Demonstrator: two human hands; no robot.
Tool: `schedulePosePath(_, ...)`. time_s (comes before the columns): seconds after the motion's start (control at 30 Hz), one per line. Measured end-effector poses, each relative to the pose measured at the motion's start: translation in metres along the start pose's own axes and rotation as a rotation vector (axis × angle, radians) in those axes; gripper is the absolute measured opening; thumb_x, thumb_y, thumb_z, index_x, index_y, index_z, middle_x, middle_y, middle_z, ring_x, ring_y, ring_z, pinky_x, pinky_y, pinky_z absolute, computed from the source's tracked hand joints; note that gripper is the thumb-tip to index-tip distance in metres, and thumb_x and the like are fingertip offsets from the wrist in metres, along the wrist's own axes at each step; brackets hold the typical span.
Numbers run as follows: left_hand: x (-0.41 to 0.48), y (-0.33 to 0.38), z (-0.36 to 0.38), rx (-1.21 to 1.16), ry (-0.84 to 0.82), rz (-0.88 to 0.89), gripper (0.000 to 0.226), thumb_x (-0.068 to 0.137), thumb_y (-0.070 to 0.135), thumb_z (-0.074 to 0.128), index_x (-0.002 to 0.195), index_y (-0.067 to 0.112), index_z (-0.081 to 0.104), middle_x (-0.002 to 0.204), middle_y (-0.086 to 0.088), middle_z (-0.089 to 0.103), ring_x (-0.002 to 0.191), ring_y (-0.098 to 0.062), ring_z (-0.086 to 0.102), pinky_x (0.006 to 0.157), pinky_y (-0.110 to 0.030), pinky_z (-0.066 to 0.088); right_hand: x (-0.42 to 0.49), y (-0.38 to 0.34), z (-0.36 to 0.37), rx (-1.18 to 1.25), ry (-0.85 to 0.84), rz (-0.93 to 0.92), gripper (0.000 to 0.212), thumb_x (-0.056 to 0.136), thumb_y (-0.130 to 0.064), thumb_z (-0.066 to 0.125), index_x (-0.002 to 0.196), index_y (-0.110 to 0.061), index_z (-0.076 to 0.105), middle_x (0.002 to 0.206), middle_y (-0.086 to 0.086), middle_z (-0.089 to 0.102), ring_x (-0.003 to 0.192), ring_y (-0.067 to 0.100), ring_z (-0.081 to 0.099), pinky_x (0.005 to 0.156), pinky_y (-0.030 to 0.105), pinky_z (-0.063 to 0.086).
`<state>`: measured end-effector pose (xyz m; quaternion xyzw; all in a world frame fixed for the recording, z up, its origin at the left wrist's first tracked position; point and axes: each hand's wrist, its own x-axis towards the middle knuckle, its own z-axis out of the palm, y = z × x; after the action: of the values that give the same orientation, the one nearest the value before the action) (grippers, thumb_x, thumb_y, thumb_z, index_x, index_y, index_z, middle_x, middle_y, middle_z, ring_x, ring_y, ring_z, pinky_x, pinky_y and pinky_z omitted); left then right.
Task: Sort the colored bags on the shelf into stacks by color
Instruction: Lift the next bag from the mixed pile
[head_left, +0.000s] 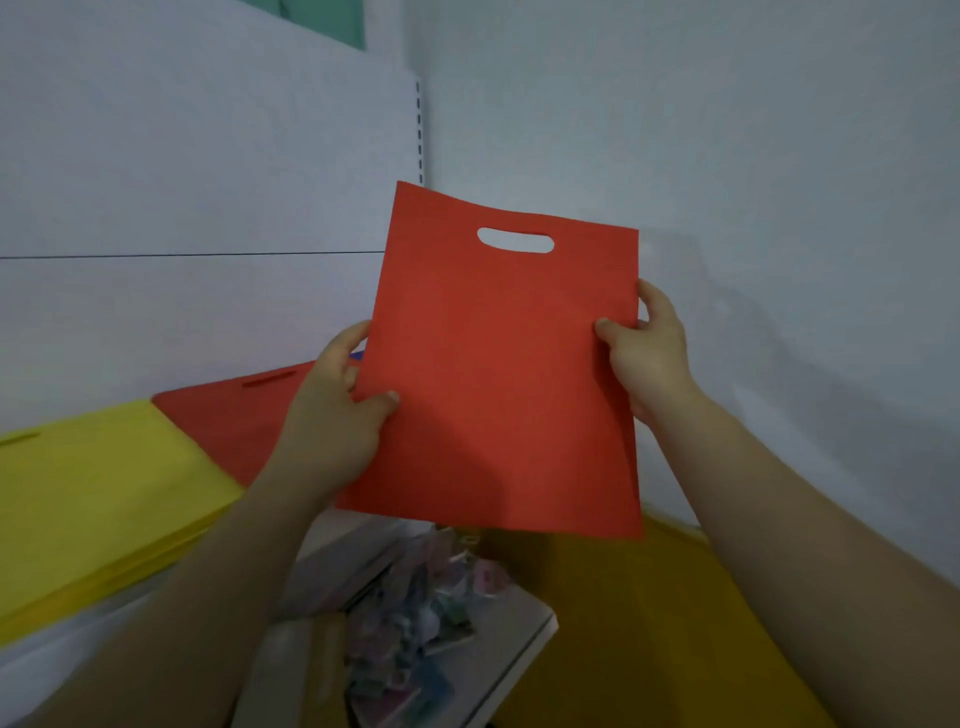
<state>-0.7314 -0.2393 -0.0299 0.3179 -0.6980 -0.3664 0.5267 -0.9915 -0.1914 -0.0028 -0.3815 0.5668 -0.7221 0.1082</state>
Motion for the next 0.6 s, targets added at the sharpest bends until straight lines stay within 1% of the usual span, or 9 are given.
schedulePosePath(0.07, 0.007, -0.004, -0.005, 0.059, 0.064, -0.008, 0.064, 0.086, -0.010, 0.053, 0.135, 0.031, 0.040, 0.097, 0.007, 0.067, 0.082, -0.007, 0.066, 0.075, -0.025, 0.054, 0.020, 0.009, 0.024, 0.030, -0.083, 0.002, 0.055, 0.091, -0.006, 0.055, 0.138, -0.030, 0.041, 0.095, -0.005, 0.068, 0.079, 0.012, 0.068, 0.067, 0.026, 0.054)
schedulePosePath(0.13, 0.013, -0.009, -0.008, 0.121, 0.141, -0.023, 0.064, 0.086, -0.010, 0.053, 0.134, 0.032, 0.040, 0.091, 0.009, 0.065, 0.070, -0.001, 0.065, 0.067, -0.019, 0.054, 0.039, 0.020, 0.048, 0.048, -0.173, 0.011, 0.054, 0.091, -0.006, 0.055, 0.137, -0.030, 0.042, 0.093, -0.003, 0.068, 0.075, 0.013, 0.067, 0.062, 0.025, 0.053)
schedulePosePath(0.23, 0.019, -0.011, -0.012, 0.209, 0.263, -0.069, 0.063, 0.087, -0.008, 0.053, 0.131, 0.035, 0.039, 0.086, 0.010, 0.064, 0.060, 0.001, 0.063, 0.058, -0.015, 0.052, 0.062, 0.034, 0.085, 0.070, -0.317, 0.045, 0.054, 0.092, -0.008, 0.055, 0.139, -0.028, 0.040, 0.096, -0.001, 0.066, 0.077, 0.015, 0.066, 0.061, 0.026, 0.053)
schedulePosePath(0.27, 0.020, -0.011, -0.014, 0.251, 0.294, -0.089, 0.062, 0.087, -0.007, 0.054, 0.131, 0.034, 0.039, 0.087, 0.010, 0.064, 0.062, -0.002, 0.064, 0.061, -0.017, 0.053, 0.069, 0.038, 0.097, 0.079, -0.370, 0.057, 0.054, 0.092, -0.008, 0.055, 0.140, -0.027, 0.039, 0.099, 0.000, 0.065, 0.080, 0.016, 0.066, 0.064, 0.028, 0.054)
schedulePosePath(0.37, 0.018, -0.012, -0.020, 0.404, 0.380, -0.142, 0.061, 0.087, -0.002, 0.057, 0.137, 0.028, 0.039, 0.094, 0.005, 0.064, 0.079, -0.010, 0.062, 0.078, -0.031, 0.050, 0.085, 0.049, 0.136, 0.094, -0.517, 0.070, 0.055, 0.090, -0.007, 0.055, 0.140, -0.025, 0.040, 0.107, 0.006, 0.065, 0.083, 0.020, 0.067, 0.074, 0.036, 0.057)
schedulePosePath(0.4, 0.017, -0.012, -0.023, 0.446, 0.406, -0.160, 0.061, 0.087, -0.001, 0.057, 0.138, 0.026, 0.038, 0.096, 0.003, 0.063, 0.082, -0.012, 0.061, 0.080, -0.031, 0.048, 0.088, 0.050, 0.148, 0.098, -0.564, 0.076, 0.055, 0.090, -0.007, 0.056, 0.140, -0.024, 0.040, 0.108, 0.006, 0.065, 0.083, 0.021, 0.067, 0.076, 0.038, 0.058)
schedulePosePath(0.5, 0.011, -0.011, -0.032, 0.560, 0.468, -0.232, 0.063, 0.087, 0.002, 0.058, 0.141, 0.023, 0.034, 0.104, 0.001, 0.059, 0.087, -0.018, 0.059, 0.079, -0.029, 0.043, 0.088, 0.052, 0.179, 0.060, -0.699, 0.098, 0.058, 0.089, -0.007, 0.055, 0.142, -0.022, 0.035, 0.104, 0.004, 0.062, 0.083, 0.022, 0.067, 0.077, 0.042, 0.058)
schedulePosePath(0.57, 0.009, -0.011, -0.039, 0.654, 0.496, -0.286, 0.068, 0.088, 0.007, 0.059, 0.145, 0.023, 0.027, 0.108, -0.001, 0.054, 0.087, -0.021, 0.057, 0.078, -0.029, 0.043, 0.085, 0.053, 0.195, 0.018, -0.785, 0.124, 0.065, 0.090, -0.006, 0.053, 0.148, -0.018, 0.026, 0.106, 0.004, 0.058, 0.085, 0.021, 0.063, 0.073, 0.038, 0.057)
schedulePosePath(0.6, 0.009, -0.011, -0.043, 0.694, 0.507, -0.310, 0.071, 0.088, 0.009, 0.060, 0.146, 0.023, 0.024, 0.113, -0.004, 0.054, 0.088, -0.023, 0.057, 0.079, -0.031, 0.044, 0.084, 0.055, 0.202, 0.002, -0.815, 0.144, 0.068, 0.090, -0.005, 0.053, 0.149, -0.017, 0.022, 0.113, 0.006, 0.056, 0.087, 0.021, 0.062, 0.069, 0.034, 0.054)
